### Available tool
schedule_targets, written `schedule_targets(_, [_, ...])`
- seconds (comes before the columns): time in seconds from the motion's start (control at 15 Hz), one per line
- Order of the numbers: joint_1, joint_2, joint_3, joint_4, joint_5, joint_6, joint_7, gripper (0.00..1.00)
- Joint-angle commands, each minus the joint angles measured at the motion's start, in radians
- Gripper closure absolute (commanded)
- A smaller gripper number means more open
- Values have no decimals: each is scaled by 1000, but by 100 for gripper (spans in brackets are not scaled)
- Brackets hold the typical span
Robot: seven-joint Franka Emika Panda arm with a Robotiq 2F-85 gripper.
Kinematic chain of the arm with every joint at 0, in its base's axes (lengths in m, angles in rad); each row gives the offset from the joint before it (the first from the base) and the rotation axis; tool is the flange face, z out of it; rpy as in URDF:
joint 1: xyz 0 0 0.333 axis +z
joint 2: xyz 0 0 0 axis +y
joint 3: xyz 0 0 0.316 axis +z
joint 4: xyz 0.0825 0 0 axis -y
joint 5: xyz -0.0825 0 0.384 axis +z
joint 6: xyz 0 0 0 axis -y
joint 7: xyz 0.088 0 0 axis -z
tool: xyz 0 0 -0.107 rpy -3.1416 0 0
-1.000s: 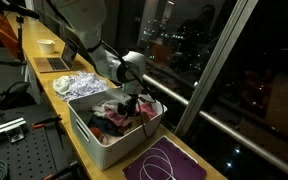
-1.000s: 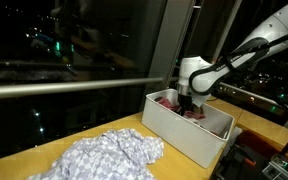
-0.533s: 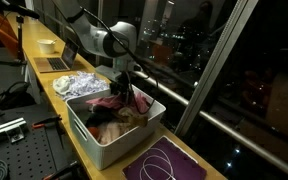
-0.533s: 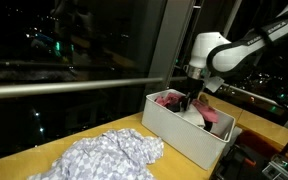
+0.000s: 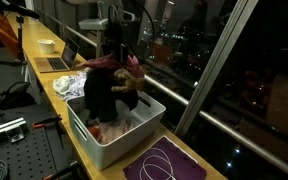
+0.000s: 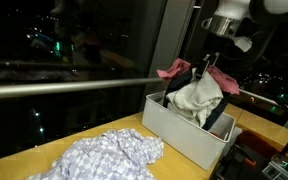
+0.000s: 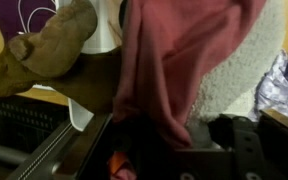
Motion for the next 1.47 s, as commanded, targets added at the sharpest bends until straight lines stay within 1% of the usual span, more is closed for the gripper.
schedule_targets(0.0, [33, -96, 75, 82, -58, -132, 38, 89])
schedule_targets(0.13, [62, -97, 133, 161, -90, -206, 58, 89])
schedule_targets(0.27, [96, -70, 195, 257, -124, -286, 79, 89])
schedule_targets(0.53, [182, 55, 309, 469, -210, -441, 130, 89])
schedule_targets(0.67, [239, 134, 346, 572, -253, -511, 153, 89])
schedule_targets(0.8, [303, 232, 358, 667, -276, -558, 181, 89])
schedule_targets(0.87, [332, 278, 352, 710, -275, -572, 185, 89])
schedule_targets(1.0, [380, 358, 327, 783, -258, -590, 180, 89])
schedule_targets(1.13, [414, 414, 302, 845, -232, -601, 166, 89])
schedule_targets(1.2, [424, 425, 291, 848, -220, -594, 166, 39])
schedule_targets(1.27, [433, 443, 279, 873, -213, -600, 158, 37])
schedule_targets(1.33, [437, 451, 266, 888, -205, -602, 152, 31])
schedule_targets(1.4, [439, 459, 254, 905, -197, -608, 147, 23])
